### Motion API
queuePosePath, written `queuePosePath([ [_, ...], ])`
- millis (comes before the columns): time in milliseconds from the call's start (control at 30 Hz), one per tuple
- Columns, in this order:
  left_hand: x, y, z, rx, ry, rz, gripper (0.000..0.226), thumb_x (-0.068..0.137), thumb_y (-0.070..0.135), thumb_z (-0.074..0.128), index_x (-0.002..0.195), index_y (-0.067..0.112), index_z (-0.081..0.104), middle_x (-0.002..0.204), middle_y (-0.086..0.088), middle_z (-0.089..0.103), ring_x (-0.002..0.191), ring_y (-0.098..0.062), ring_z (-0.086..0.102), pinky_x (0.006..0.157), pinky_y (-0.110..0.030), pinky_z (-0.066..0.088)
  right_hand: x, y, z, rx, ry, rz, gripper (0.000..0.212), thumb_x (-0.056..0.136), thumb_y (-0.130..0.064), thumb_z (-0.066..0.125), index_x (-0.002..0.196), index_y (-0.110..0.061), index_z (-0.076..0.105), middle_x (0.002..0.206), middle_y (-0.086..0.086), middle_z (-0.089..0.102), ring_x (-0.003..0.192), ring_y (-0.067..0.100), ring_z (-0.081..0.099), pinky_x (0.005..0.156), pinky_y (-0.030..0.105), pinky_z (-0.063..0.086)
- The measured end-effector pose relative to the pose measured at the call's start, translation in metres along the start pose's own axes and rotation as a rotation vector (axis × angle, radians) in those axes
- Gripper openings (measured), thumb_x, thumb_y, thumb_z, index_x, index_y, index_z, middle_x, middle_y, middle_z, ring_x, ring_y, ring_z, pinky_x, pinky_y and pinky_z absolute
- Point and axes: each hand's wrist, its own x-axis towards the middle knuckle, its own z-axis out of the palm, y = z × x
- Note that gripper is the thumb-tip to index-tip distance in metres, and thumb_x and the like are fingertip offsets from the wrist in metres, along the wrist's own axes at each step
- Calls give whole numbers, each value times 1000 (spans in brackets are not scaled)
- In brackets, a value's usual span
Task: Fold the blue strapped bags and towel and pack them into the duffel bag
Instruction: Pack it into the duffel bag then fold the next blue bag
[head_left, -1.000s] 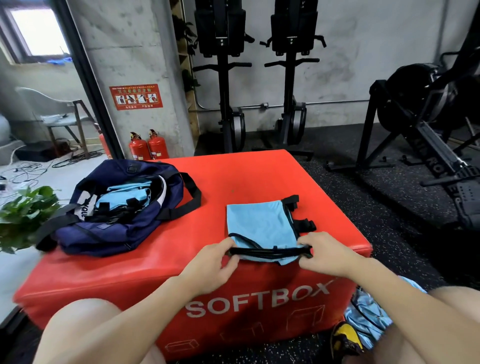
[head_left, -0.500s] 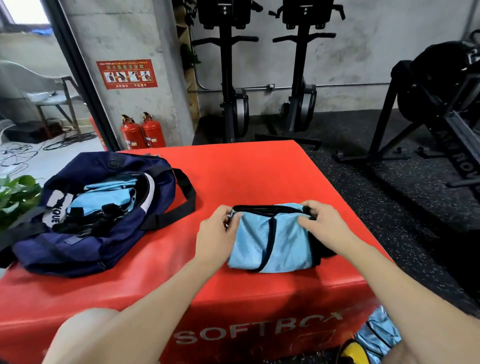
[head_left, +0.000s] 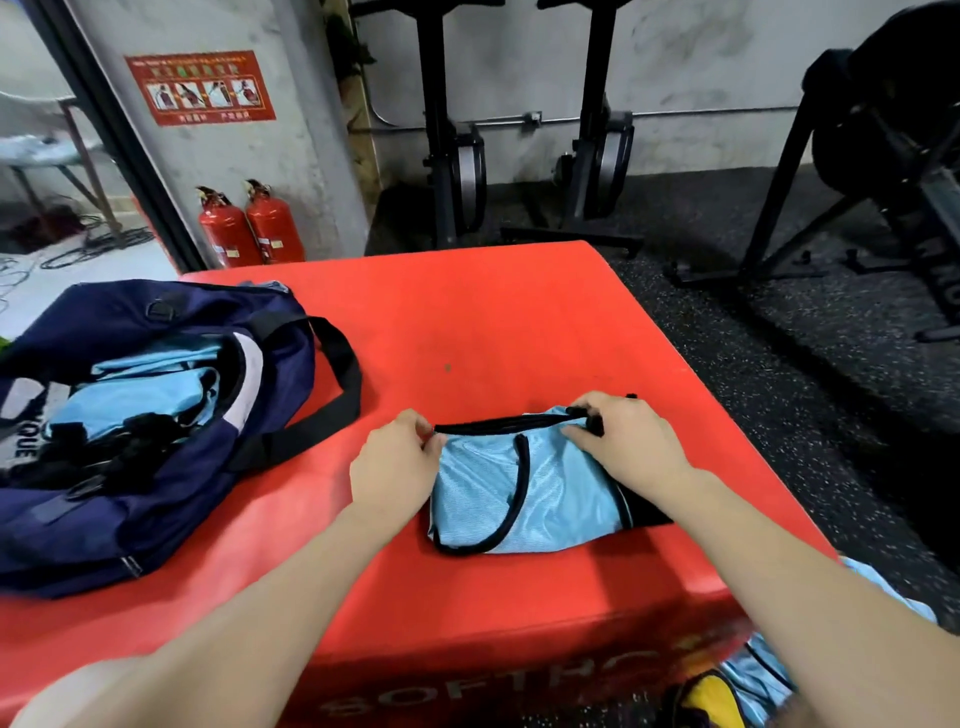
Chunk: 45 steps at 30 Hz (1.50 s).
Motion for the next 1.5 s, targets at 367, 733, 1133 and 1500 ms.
queuePosePath([
  [367,-27,17,1,-201,-139,680,19,90,16,64,106,25,71,102,10,61,99,-10,57,86,-35,51,-34,-18,-1,7,147,-383,28,89,-38,63,110,-22,67,107,-8,61,101,16,54,86,36,51],
  [733,-34,-17,-8,144,-377,544,69,81,75,28,137,42,53,150,14,40,144,-5,26,112,-33,18,-87,4,24,-230,95,-573,22,95,-44,50,95,-29,65,96,-15,62,97,12,59,93,29,38],
  [1133,-74,11,-16,386,-299,622,97,80,86,2,150,32,42,157,0,40,144,-13,34,115,-33,19,-44,39,14,-601,263,-344,39,70,-11,84,106,-24,77,120,3,71,121,36,60,108,59,25],
  [1500,-85,18,-3,309,-244,685,76,92,79,20,142,30,51,145,8,54,131,-12,42,107,-34,21,-64,1,21,-417,227,174,59,90,-53,60,136,-19,46,116,10,43,90,34,60,60,37,45],
])
